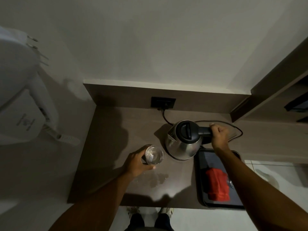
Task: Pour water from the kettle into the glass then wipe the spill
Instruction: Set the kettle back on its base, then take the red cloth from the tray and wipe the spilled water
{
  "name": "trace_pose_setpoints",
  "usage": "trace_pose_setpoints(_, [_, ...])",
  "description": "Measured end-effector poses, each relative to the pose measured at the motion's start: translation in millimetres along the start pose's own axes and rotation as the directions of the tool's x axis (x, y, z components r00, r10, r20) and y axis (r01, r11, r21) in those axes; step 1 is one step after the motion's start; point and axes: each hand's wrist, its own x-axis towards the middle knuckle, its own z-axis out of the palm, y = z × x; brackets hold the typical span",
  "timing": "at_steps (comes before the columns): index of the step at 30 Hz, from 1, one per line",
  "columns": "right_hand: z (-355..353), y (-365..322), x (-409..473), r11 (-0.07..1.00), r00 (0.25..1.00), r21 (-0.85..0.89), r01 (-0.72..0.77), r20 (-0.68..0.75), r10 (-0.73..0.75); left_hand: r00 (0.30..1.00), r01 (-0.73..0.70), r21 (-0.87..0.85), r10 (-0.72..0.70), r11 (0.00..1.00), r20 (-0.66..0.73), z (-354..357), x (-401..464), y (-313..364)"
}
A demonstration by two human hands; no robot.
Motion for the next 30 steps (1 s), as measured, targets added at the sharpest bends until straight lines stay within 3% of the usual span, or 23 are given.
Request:
trace_pose_setpoints(8, [-5,17,-9,0.998,0.998,-0.045,-0.050,-0.040,0.048,1.000,0.012,-0.012,-0.012,1.000,-0.024,2,-1,4])
trace_pose_setpoints(17, [-10,10,0,0.989,0.998,-0.144,-0.022,0.061,0.031,0.999,0.039,0.001,-0.039,0.999,-0.026,3,-3,9])
trace_pose_setpoints(24, [-15,35,-63,0.958,0.985,-0.287,-0.019,-0.168,-0.031,0.998,0.051,-0.006,-0.051,0.999,-0.040,1,-6,11])
trace_pose_setpoints(26, [-18,60,-95,0.893,0.991,-0.449,-0.035,-0.129,-0.026,0.998,0.046,0.002,-0.046,0.999,-0.033,1,-7,12])
trace_pose_setpoints(30, [-31,122,-148,0.622,0.997,-0.780,-0.064,-0.024,0.073,0.998,0.056,0.002,-0.056,0.998,-0.014,0,-5,13])
